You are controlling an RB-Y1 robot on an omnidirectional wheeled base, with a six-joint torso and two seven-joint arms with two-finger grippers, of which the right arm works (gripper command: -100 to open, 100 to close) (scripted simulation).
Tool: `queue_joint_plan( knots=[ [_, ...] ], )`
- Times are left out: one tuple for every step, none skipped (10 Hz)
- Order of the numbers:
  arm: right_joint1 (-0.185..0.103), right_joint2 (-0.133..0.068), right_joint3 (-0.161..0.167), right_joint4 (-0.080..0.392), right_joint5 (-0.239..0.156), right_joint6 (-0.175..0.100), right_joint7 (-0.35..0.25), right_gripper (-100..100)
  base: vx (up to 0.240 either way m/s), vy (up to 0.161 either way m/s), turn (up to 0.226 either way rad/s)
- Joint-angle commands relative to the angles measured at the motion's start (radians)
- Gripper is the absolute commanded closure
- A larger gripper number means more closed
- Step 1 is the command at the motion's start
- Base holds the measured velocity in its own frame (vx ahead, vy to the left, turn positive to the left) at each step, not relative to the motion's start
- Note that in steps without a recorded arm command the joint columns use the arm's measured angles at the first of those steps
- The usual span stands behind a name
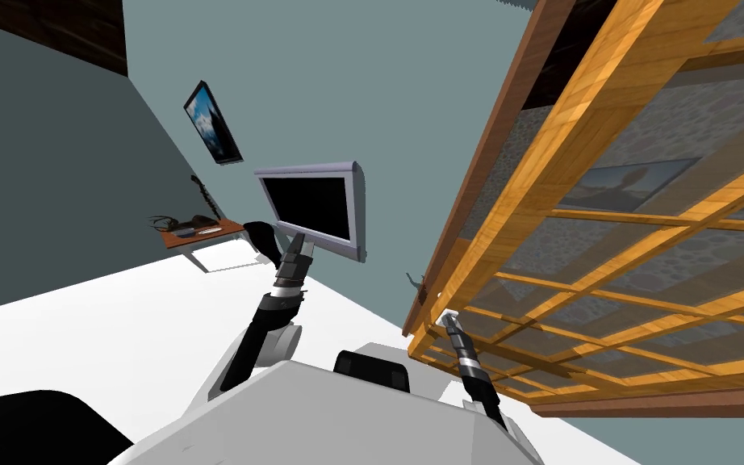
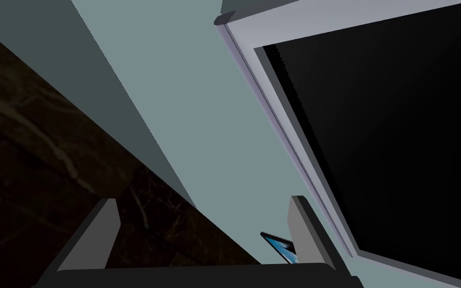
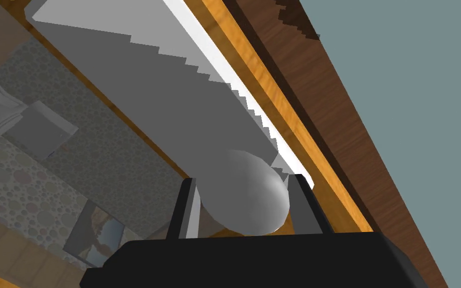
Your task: Pull the door open
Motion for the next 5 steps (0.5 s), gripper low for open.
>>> queue_joint_plan(
  knots=[
    [0.002, 0.000, 0.006, -0.013, -0.010, 0.001, -0.029, 100, -0.030, -0.015, 0.029],
    [0.004, -0.002, 0.015, -0.016, -0.026, 0.002, -0.064, 100, -0.028, -0.015, 0.046],
    [0.005, -0.004, 0.024, -0.018, -0.042, 0.003, -0.090, 100, -0.039, -0.021, 0.073],
    [0.005, -0.004, 0.024, -0.018, -0.042, 0.003, -0.098, 100, -0.029, -0.014, 0.030],
    [0.007, -0.006, 0.033, -0.021, -0.059, 0.004, -0.137, 100, -0.028, -0.011, 0.048]
  ],
)
